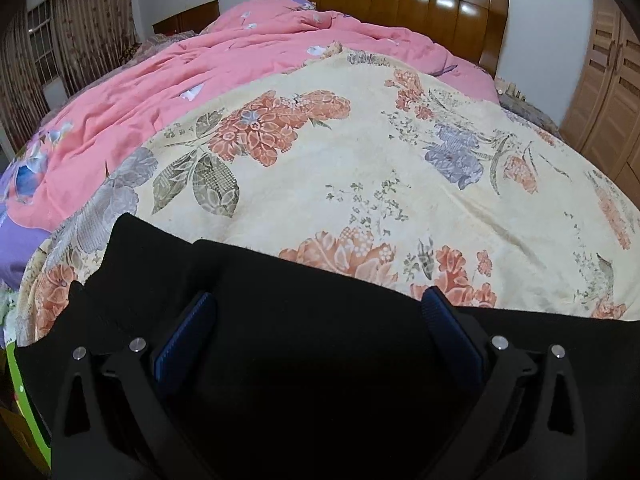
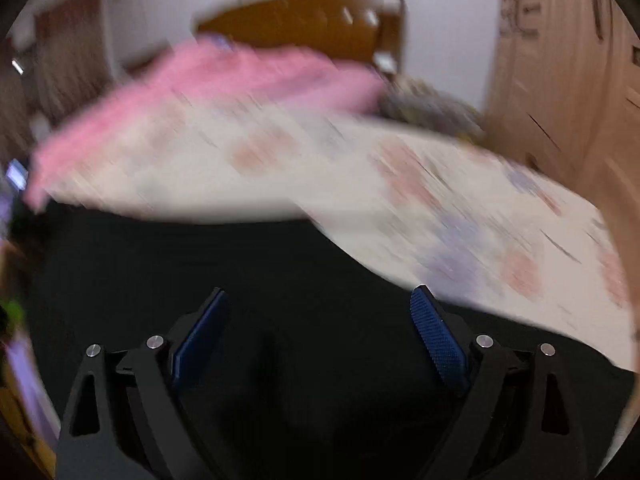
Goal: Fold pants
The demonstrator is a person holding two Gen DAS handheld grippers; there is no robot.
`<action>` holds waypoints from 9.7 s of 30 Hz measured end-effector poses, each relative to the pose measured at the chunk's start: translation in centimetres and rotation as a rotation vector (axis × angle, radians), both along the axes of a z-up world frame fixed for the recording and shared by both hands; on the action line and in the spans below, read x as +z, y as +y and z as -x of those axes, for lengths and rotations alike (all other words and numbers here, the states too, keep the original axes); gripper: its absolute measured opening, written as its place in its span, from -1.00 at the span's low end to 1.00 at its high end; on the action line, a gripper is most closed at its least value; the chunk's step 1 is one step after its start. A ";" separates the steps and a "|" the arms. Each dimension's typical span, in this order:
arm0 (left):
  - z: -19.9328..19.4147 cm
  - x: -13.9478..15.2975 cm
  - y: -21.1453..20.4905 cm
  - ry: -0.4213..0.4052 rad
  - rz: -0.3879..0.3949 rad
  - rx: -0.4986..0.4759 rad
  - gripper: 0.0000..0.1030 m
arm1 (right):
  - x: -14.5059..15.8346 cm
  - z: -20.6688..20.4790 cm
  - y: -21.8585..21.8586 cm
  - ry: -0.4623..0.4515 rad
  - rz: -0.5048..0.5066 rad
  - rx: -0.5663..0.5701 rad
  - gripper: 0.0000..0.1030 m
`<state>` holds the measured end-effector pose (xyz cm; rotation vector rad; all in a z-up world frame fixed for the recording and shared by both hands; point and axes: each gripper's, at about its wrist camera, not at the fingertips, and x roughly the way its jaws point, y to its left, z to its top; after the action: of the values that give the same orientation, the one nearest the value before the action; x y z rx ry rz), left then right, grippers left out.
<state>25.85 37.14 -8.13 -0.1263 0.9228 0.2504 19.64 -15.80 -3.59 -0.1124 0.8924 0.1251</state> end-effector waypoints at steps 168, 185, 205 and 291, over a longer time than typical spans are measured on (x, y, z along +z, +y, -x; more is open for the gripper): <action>17.7 0.3 12.0 -0.239 1.025 0.103 0.94 | -0.4 6.8 45.6 -0.103 -0.161 0.945 -0.53; 15.2 -3.3 13.6 -0.295 1.193 0.150 -0.20 | 1.9 4.9 37.3 -0.026 -0.126 0.777 0.74; 15.1 4.8 10.5 -0.311 0.682 0.051 -0.51 | -1.6 4.2 35.9 0.010 0.041 0.595 0.74; 22.4 3.2 -13.6 -0.223 -0.206 -0.292 0.97 | -0.1 8.8 6.0 0.015 -0.568 0.144 -0.66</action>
<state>3.41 23.56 -4.89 0.1679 0.6788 0.0568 10.84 -9.84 -3.64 0.3548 0.8345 0.5083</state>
